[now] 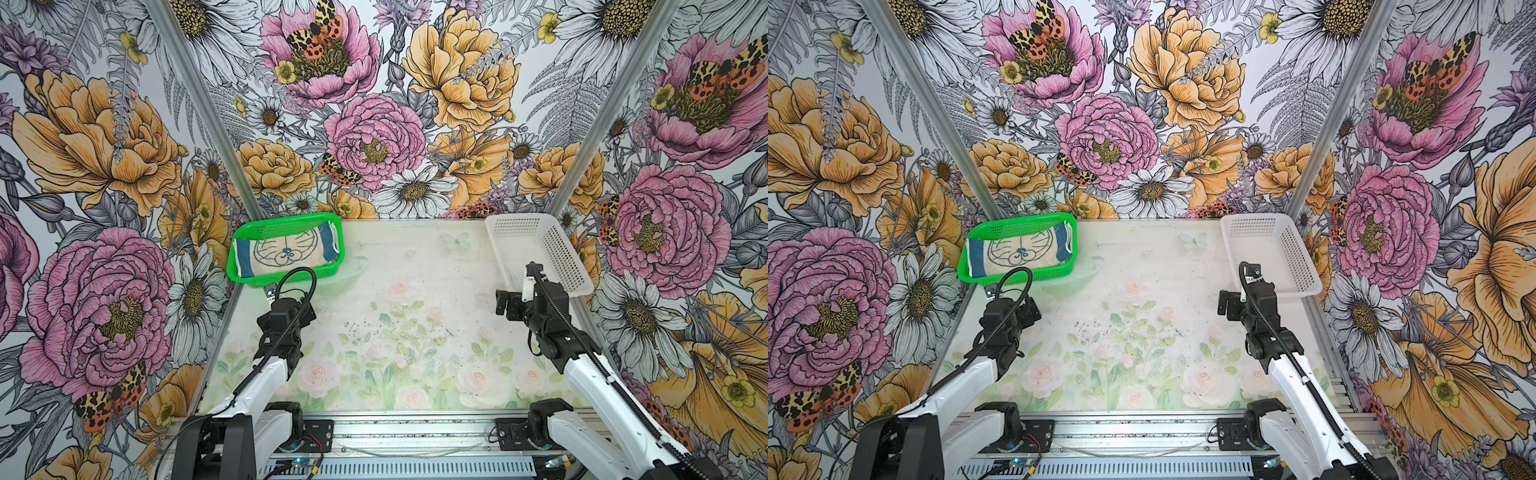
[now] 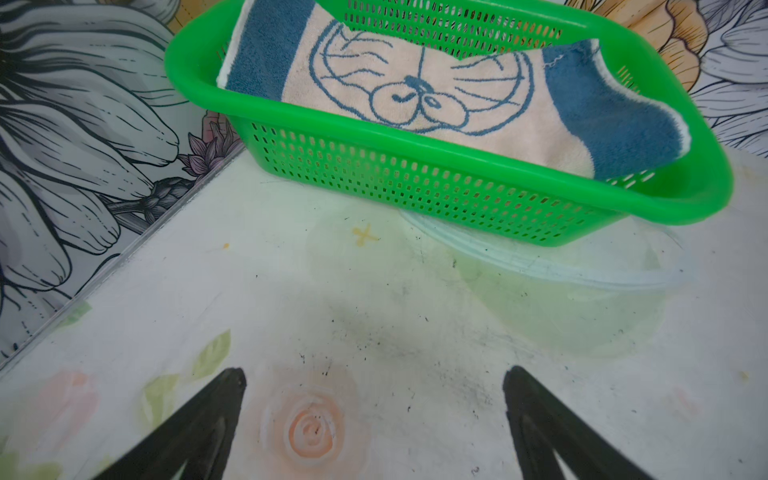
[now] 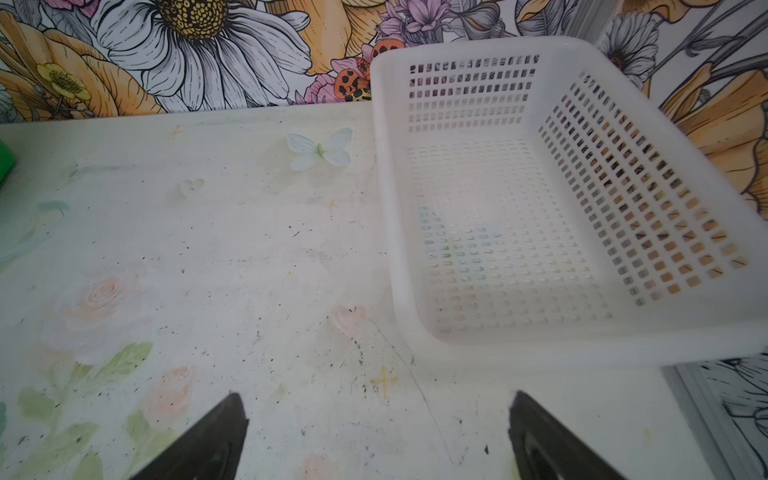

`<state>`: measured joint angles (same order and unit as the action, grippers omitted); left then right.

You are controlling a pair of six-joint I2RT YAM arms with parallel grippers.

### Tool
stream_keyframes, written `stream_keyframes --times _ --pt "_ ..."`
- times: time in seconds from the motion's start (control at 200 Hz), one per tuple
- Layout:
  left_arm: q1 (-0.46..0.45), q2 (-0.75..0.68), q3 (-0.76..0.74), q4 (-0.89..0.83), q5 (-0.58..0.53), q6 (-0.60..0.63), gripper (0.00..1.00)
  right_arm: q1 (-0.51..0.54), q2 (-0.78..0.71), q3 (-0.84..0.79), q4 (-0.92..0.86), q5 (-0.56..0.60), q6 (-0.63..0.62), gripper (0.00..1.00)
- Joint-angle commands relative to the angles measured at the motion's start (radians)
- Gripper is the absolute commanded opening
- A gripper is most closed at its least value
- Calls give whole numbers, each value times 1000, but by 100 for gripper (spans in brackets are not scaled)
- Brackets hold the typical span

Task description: Fold and stack the towels

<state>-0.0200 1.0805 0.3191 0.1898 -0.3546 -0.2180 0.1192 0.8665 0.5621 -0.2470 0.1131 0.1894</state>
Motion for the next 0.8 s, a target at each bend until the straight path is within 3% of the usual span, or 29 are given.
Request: stream_keyframes --times 0.0,0.19,0.375,0.555,0.796 --pt "-15 63 0 300 17 94 99 -34 31 -87 214 14 -38 100" --pt "-14 206 21 508 80 182 99 -55 134 -299 639 4 -74 99" --pt "23 253 -26 685 138 190 99 -83 188 -305 740 -55 -109 100" --pt "32 482 -70 1012 231 210 99 -115 291 -295 882 -119 -99 99" --pt "59 471 -46 947 341 212 99 -125 376 -284 994 -136 -123 99"
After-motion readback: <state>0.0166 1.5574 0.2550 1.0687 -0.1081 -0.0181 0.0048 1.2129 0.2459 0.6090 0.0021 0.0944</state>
